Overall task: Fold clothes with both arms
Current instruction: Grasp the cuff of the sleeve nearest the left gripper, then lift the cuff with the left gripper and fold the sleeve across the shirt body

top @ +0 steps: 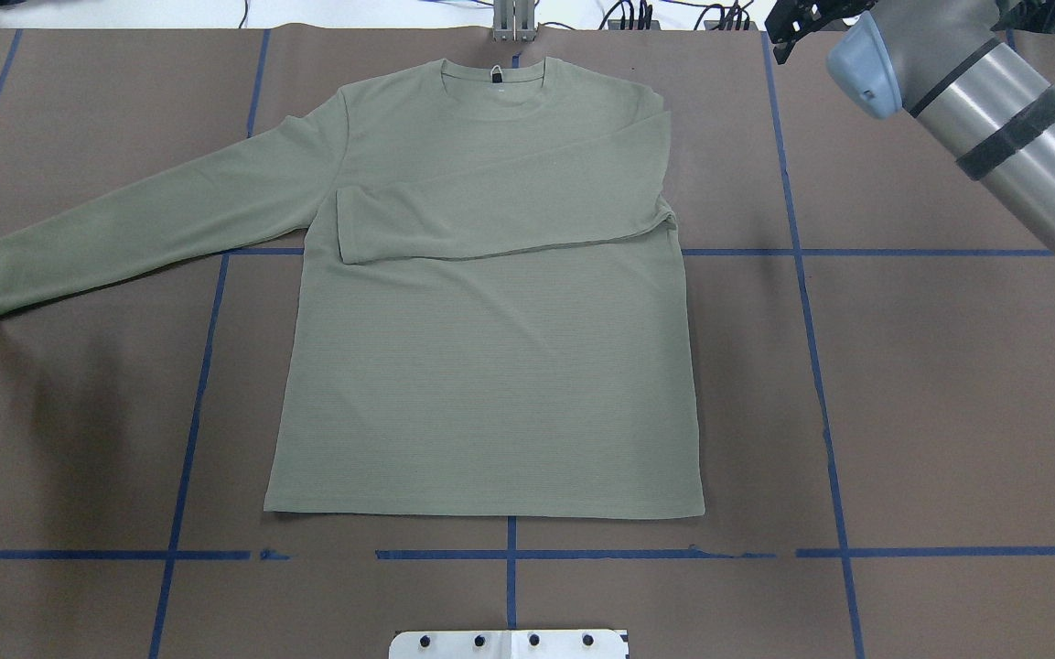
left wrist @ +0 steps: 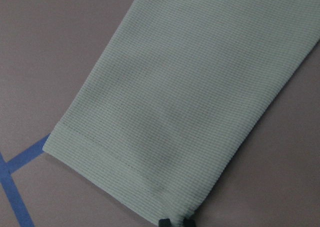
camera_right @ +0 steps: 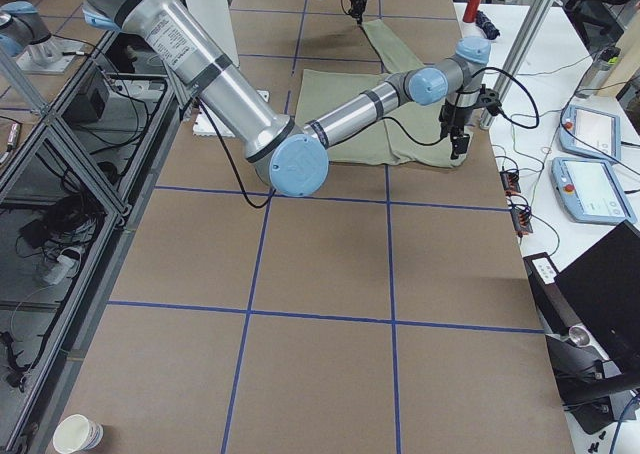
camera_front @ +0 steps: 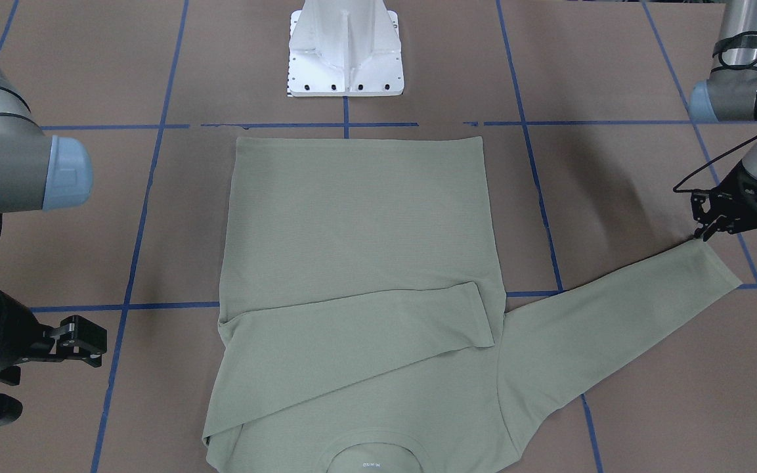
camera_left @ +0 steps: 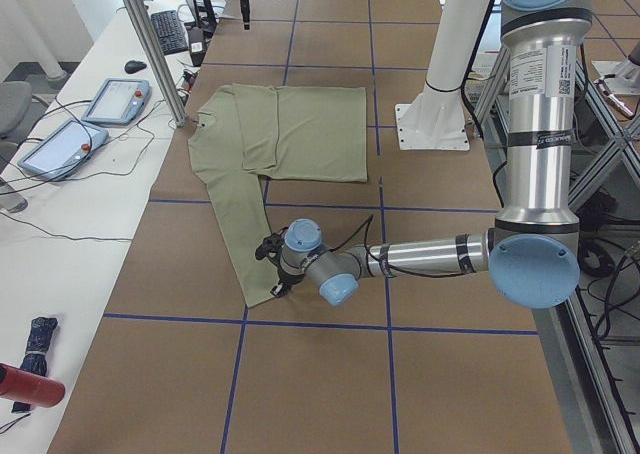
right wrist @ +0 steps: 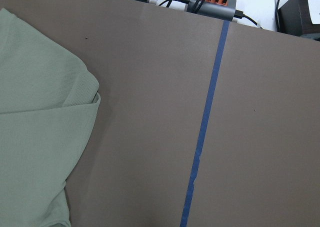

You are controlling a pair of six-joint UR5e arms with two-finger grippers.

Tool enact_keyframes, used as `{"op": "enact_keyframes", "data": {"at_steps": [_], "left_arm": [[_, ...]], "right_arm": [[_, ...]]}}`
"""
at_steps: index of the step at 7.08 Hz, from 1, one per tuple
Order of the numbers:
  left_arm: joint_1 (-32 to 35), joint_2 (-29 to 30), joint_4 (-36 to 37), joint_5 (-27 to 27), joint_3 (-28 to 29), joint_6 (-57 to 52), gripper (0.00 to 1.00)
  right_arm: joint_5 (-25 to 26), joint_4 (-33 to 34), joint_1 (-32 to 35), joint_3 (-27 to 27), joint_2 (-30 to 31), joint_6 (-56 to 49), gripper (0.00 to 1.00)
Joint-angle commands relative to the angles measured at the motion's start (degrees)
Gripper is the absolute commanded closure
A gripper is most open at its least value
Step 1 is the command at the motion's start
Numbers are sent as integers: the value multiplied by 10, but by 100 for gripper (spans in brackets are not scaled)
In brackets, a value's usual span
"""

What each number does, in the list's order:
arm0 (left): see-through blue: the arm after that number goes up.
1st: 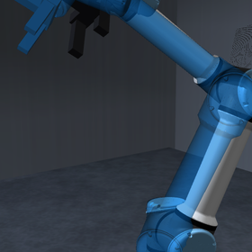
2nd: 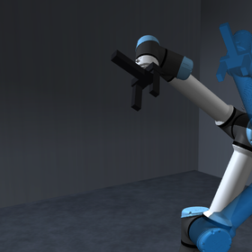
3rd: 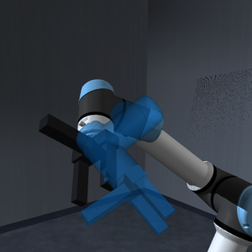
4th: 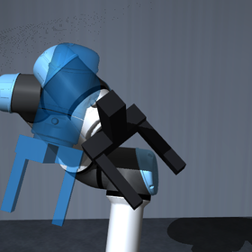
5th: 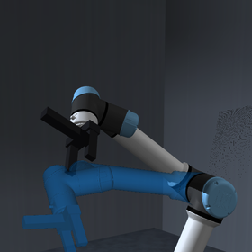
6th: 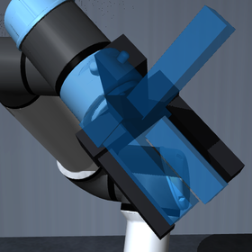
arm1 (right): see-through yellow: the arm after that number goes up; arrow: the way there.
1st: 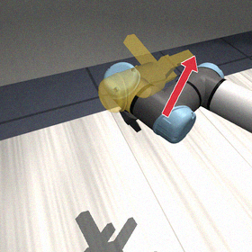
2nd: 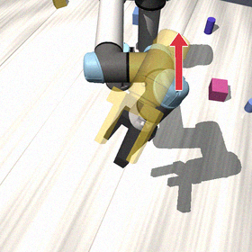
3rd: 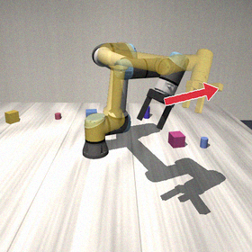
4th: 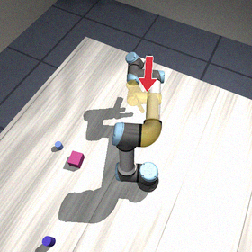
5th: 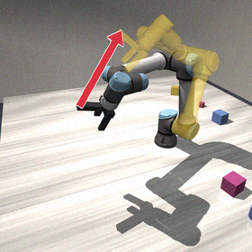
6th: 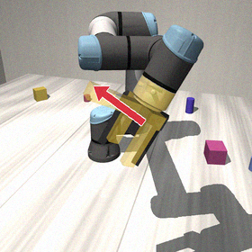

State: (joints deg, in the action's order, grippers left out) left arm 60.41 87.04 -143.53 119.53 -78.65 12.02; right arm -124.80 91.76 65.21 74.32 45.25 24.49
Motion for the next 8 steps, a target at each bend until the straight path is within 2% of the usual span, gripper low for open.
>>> {"op": "enact_keyframes", "data": {"at_steps": [1,3,4,5,7,8], "left_arm": [[1,1,0,1,-4,-4,100],[2,32,9,4,-25,-44,100],[21,68,38,5,-36,-37,100],[48,121,118,7,-56,-37,100],[62,235,343,23,-128,-27,100],[60,301,424,22,-145,31,100]], "right_arm": [[0,0,0,0,1,0,0],[-3,-2,2,1,14,-5,0],[-4,0,13,1,22,-34,0],[-18,1,36,1,40,-87,0],[-32,1,68,1,69,-149,0],[-32,1,82,1,85,-165,0]]}}
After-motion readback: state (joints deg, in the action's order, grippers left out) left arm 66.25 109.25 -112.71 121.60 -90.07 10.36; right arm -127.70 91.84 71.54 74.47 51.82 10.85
